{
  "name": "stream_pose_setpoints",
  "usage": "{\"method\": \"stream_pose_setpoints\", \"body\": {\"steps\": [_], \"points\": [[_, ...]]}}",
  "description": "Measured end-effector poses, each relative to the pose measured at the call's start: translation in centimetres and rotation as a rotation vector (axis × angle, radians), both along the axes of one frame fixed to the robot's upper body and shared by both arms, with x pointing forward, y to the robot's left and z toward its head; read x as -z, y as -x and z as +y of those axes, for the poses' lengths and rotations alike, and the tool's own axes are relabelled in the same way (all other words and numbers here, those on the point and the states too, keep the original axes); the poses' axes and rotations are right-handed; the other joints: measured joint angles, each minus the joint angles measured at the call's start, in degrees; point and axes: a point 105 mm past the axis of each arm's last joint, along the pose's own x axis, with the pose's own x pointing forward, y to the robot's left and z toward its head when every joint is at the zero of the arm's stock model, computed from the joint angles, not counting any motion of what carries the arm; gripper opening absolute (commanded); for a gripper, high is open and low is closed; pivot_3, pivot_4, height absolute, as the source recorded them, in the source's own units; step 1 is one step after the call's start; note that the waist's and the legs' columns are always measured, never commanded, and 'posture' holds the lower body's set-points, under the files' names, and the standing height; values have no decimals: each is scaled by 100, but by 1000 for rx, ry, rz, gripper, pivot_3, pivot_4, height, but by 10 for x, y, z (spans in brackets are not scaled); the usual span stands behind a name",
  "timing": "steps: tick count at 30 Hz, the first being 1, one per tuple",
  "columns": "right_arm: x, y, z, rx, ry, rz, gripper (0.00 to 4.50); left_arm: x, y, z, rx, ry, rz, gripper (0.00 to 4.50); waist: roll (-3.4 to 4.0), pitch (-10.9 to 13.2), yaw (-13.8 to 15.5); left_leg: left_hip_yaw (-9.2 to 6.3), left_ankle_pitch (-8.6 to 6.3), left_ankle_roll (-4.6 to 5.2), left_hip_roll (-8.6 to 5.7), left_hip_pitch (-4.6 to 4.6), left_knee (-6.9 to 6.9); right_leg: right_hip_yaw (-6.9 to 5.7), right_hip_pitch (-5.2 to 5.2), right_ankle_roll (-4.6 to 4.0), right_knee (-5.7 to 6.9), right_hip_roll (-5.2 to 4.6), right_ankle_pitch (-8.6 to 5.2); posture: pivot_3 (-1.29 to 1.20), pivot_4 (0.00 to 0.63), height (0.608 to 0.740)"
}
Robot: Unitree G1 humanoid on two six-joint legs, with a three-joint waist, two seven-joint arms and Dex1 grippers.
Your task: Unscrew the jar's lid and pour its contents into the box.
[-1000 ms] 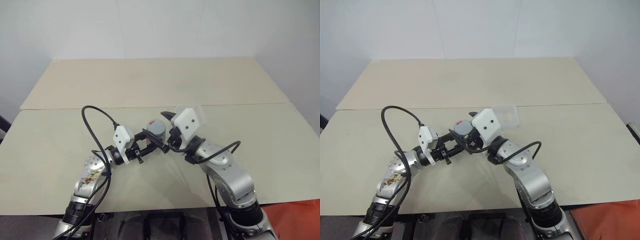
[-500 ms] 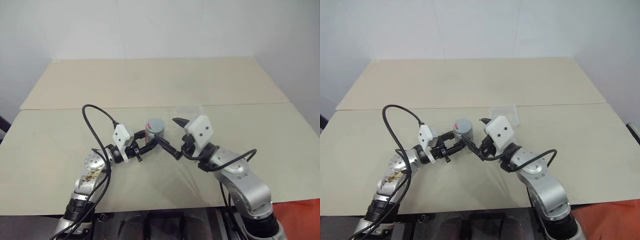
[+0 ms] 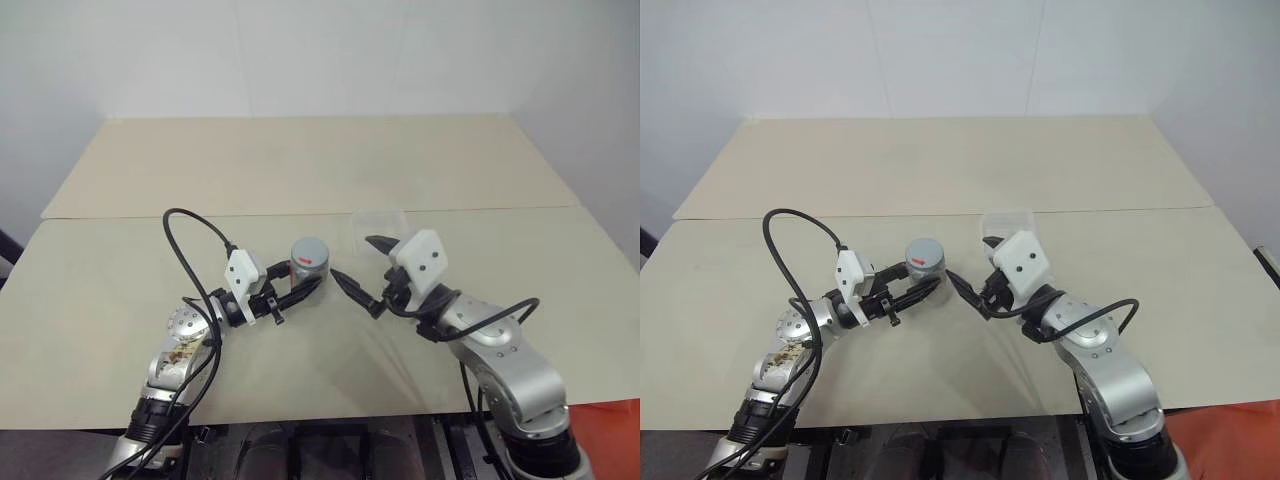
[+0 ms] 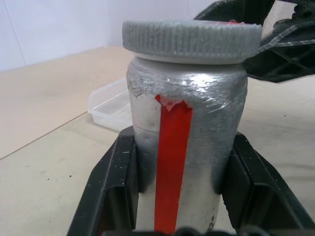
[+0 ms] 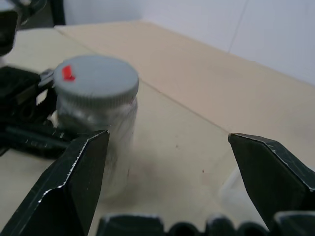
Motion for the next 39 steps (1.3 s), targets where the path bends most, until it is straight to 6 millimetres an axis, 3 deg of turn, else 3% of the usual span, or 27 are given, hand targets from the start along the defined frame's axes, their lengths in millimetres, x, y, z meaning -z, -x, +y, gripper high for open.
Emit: {"method": "stream_pose_setpoints", "body": {"steps": [4, 8, 14, 24, 36, 39], "points": [[9, 15, 1, -95, 50, 54, 4500, 0, 0, 0, -1, 0, 0, 1867, 0, 0, 0, -1, -1, 1, 1, 1, 0, 1, 0, 0, -5, 0, 0, 0, 150, 740], [0, 23, 13, -163, -11, 58, 4500, 0, 1, -1, 3, 0, 0, 1867, -1, 0, -17, 1, -1, 3, 2, 6, 1, 6, 1, 0, -5, 0, 0, 0, 150, 740], [-19, 18, 29, -188, -92, 20, 4500, 2, 2, -1, 11, -2, 5, 1867, 0, 0, -14, 0, -2, 3, 2, 5, 1, 6, 1, 0, 0, -1, 0, 0, 150, 740], [-11, 2, 41, -170, -94, 53, 4500, 5, 5, -2, 16, -3, 11, 1867, 0, 0, -14, 2, -1, 2, 0, 5, 0, 4, 0, 0, 3, -1, 0, 0, 150, 740], [-11, -2, 43, -161, -106, 41, 4500, 6, 7, -8, 37, -6, 15, 1867, 0, 0, -14, 1, -1, 2, 0, 3, 0, 2, 1, 0, 4, -1, 0, 0, 150, 740], [-10, -2, 45, -167, -107, 44, 3906, 6, 8, -9, 40, -6, 16, 1867, 0, 0, -14, 1, -1, 2, 0, 3, 0, 2, 1, 0, 4, -1, 0, 0, 150, 740]]}}
